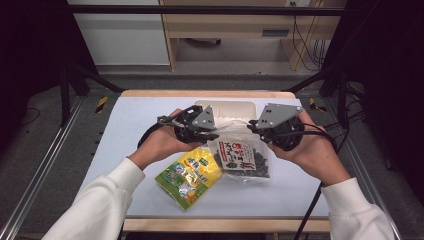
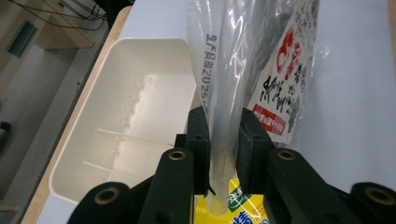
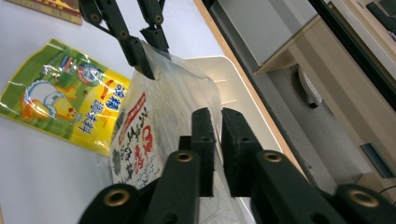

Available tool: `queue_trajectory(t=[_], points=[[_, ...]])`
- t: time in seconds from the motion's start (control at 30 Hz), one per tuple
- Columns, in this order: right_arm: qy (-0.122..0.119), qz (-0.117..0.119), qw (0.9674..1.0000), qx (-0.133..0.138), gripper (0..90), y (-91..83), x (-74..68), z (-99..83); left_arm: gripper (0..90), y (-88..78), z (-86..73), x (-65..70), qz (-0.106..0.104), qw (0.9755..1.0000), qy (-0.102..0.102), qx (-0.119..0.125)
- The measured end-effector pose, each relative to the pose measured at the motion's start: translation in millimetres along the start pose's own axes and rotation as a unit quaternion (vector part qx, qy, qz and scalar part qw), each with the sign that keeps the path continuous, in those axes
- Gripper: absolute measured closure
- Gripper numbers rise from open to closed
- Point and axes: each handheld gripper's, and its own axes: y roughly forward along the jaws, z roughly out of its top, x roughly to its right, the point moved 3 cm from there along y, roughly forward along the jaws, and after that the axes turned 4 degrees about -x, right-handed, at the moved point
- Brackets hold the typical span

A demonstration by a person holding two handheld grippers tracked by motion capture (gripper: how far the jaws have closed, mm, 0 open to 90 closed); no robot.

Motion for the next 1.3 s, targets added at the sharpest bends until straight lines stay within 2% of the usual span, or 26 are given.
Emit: queue_trajectory(t=[0.1,0.13,0.17,0.2,0.23,0.27,0.33,0.53,0.57,0.6,0.63,0.73,0.8,0.83,0.9,0.97,1.0,1.07,1.1,1.2,1.3], points=[[-0.009,0.000,1.0000,-0.001,69.2,-0.4,1.9,2.1,77.7,-1.4,1.6,2.0,-0.004,1.0000,0.005,0.003],[-0.011,0.006,0.9999,-0.005,58.8,1.4,2.1,4.7,78.1,-2.0,2.4,2.6,-0.006,1.0000,0.007,0.000],[-0.011,0.006,0.9999,-0.005,58.8,1.4,2.1,4.7,78.1,-2.1,3.0,3.2,-0.006,0.9999,0.009,0.000],[-0.023,0.006,0.9995,-0.022,52.0,6.1,2.1,6.6,78.3,-2.1,3.5,3.7,-0.008,0.9999,0.012,0.000],[-0.023,0.006,0.9995,-0.022,52.0,6.1,2.1,6.6,78.3,-2.1,3.8,4.2,-0.008,0.9999,0.013,0.000],[-0.031,0.012,0.9986,-0.041,50.0,11.4,1.7,7.2,78.3,-2.2,3.9,4.3,-0.007,0.9999,0.014,-0.001],[-0.029,0.019,0.9981,-0.051,48.5,16.3,0.5,7.7,78.3,-2.5,3.6,4.7,-0.009,0.9999,0.013,0.001],[-0.026,0.042,0.9966,-0.067,54.2,25.8,-2.9,8.2,77.4,-3.2,3.2,5.2,-0.008,0.9999,0.015,0.000],[-0.025,0.043,0.9963,-0.071,60.4,27.2,-3.5,8.4,77.0,-3.3,2.6,5.1,-0.007,0.9999,0.014,0.000],[-0.025,0.043,0.9963,-0.071,60.4,27.2,-3.5,8.4,76.5,-3.3,2.6,5.1,-0.007,0.9999,0.014,0.000],[-0.022,0.042,0.9963,-0.072,68.5,26.1,-1.9,8.0,75.3,-3.3,2.3,5.1,-0.006,0.9999,0.013,0.002],[-0.015,0.051,0.9958,-0.075,74.3,25.3,-0.8,7.0,71.7,-2.7,2.7,4.8,0.000,1.0000,0.007,0.007],[-0.008,0.061,0.9947,-0.083,78.7,24.6,-0.1,4.8,59.9,-2.5,4.2,2.9,0.009,0.9998,-0.004,0.016],[0.002,0.069,0.9939,-0.086,82.5,22.8,1.5,2.9,42.8,-3.1,5.4,-0.9,0.024,0.9990,-0.028,0.027],[0.012,0.077,0.9931,-0.087,84.5,20.7,3.8,0.7,33.6,-4.3,5.6,-2.3,0.026,0.9986,-0.036,0.030],[0.023,0.080,0.9926,-0.089,86.3,18.5,6.2,-1.9,25.2,-8.1,3.0,-4.2,0.036,0.9971,-0.058,0.034],[0.023,0.080,0.9926,-0.089,86.3,18.5,6.2,-1.9,22.8,-8.1,3.0,-4.2,0.036,0.9971,-0.058,0.034],[0.032,0.083,0.9920,-0.090,87.2,15.6,8.8,-5.7,21.4,-12.3,-1.1,-4.3,0.041,0.9960,-0.072,0.034],[0.045,0.090,0.9914,-0.084,87.5,12.7,10.8,-9.9,17.9,-14.3,-3.3,-4.0,0.044,0.9951,-0.081,0.035],[0.063,0.097,0.9906,-0.073,87.8,7.4,15.8,-17.2,15.3,-19.2,-13.4,-3.1,0.047,0.9924,-0.111,0.025],[0.078,0.097,0.9899,-0.068,88.0,2.8,19.7,-22.5,14.2,-22.2,-25.5,-0.3,0.047,0.9905,-0.127,0.021]])
